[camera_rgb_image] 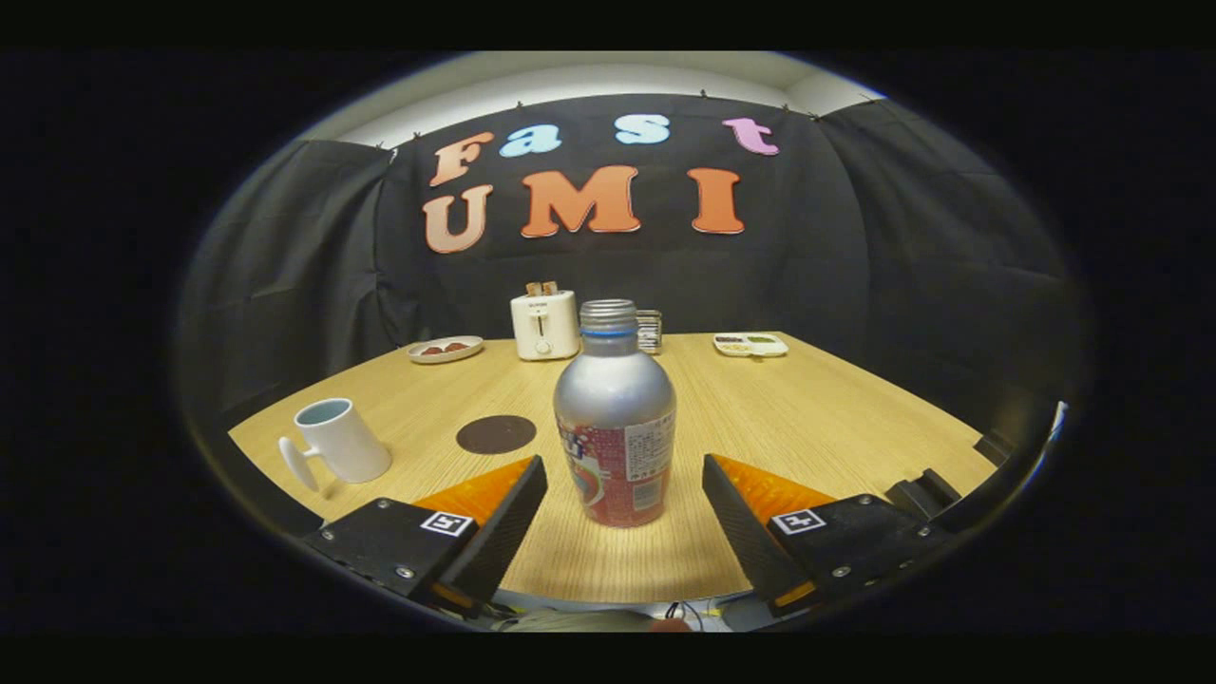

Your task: Take the bottle from table, then pour the juice into the cup, finally place the bottle on the coaster

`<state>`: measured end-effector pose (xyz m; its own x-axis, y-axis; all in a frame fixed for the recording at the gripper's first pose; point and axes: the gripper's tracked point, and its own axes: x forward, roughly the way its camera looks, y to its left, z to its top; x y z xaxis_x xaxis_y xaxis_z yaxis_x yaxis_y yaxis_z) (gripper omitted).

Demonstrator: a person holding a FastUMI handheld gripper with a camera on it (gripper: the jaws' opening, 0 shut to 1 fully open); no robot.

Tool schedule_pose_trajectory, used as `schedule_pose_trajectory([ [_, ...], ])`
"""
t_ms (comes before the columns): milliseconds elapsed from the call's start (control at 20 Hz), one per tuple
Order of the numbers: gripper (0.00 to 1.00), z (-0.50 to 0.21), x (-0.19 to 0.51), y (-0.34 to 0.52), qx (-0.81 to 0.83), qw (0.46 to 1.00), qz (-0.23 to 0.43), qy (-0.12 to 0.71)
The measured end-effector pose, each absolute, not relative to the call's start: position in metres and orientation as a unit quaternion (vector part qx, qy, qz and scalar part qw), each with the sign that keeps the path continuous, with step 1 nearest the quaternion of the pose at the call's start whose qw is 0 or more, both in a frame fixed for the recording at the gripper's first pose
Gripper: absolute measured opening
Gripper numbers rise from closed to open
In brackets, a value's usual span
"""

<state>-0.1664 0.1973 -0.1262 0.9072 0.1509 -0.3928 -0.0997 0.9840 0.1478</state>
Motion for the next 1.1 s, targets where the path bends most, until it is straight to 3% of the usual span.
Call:
schedule_pose_trajectory([
  [300, 0.97, -0.148, -0.158, 0.204, 0.077, 0.967, 0.062, 0.235],
  [800, 0.75, -0.150, -0.152, 0.214, 0.062, 0.966, 0.061, 0.245],
  [1100, 0.75, -0.135, -0.157, 0.224, 0.047, 0.966, 0.057, 0.247],
])
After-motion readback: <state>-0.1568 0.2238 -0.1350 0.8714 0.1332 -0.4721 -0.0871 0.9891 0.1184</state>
